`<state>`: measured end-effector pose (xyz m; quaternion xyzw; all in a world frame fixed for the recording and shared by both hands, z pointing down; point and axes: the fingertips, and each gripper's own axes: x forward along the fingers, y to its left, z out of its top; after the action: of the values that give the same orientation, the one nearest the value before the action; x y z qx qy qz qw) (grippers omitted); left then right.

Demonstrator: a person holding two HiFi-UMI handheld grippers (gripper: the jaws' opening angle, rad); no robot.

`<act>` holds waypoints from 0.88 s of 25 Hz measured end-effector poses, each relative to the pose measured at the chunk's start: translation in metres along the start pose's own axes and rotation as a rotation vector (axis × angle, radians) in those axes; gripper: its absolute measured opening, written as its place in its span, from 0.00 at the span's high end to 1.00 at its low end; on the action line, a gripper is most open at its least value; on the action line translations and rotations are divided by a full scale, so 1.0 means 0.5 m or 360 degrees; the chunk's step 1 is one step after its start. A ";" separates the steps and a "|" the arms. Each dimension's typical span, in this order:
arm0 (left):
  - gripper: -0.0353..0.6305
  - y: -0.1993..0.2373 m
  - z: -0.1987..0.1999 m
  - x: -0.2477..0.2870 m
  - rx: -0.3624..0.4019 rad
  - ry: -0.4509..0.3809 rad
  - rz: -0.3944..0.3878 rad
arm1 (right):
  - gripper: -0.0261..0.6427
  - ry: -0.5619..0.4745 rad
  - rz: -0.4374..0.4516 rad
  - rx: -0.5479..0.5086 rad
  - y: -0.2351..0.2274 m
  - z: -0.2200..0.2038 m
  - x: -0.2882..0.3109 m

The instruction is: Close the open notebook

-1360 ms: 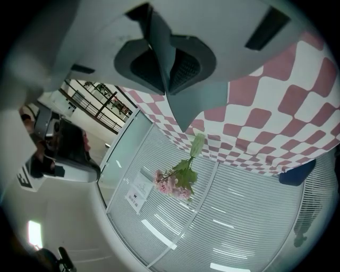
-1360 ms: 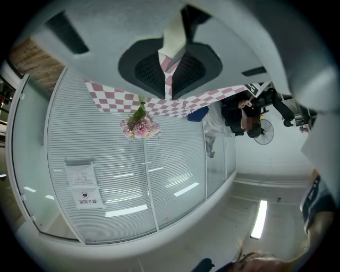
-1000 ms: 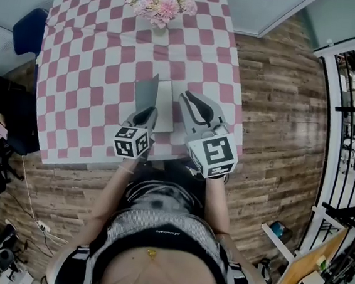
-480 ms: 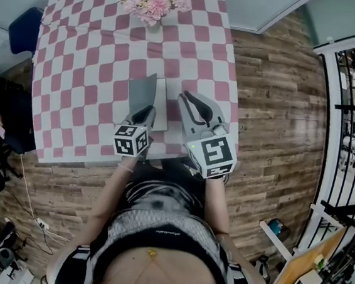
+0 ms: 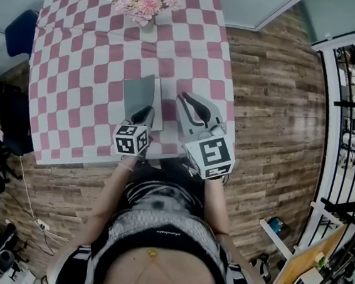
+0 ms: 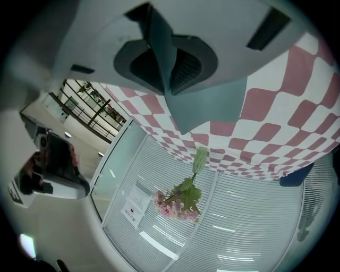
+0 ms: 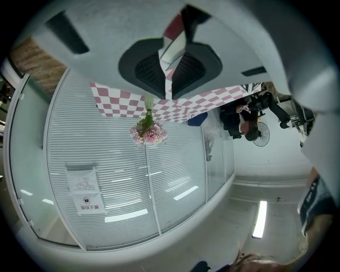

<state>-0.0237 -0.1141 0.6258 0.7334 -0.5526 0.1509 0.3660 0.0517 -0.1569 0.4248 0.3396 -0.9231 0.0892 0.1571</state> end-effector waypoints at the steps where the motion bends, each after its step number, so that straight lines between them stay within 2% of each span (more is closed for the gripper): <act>1: 0.90 -0.001 -0.002 0.003 0.0009 0.0006 0.0004 | 0.90 0.0002 0.0000 0.0000 -0.002 -0.001 -0.001; 4: 0.90 -0.005 -0.008 0.011 0.0036 0.0022 0.0012 | 0.90 0.0012 0.0000 -0.0001 -0.007 -0.007 -0.002; 22: 0.85 -0.017 -0.037 0.056 0.0024 0.0123 0.0031 | 0.91 0.0025 -0.0003 0.0010 -0.036 -0.021 -0.008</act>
<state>-0.0028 -0.1195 0.6529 0.7243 -0.5440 0.1868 0.3802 0.0689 -0.1654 0.4340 0.3403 -0.9211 0.0948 0.1634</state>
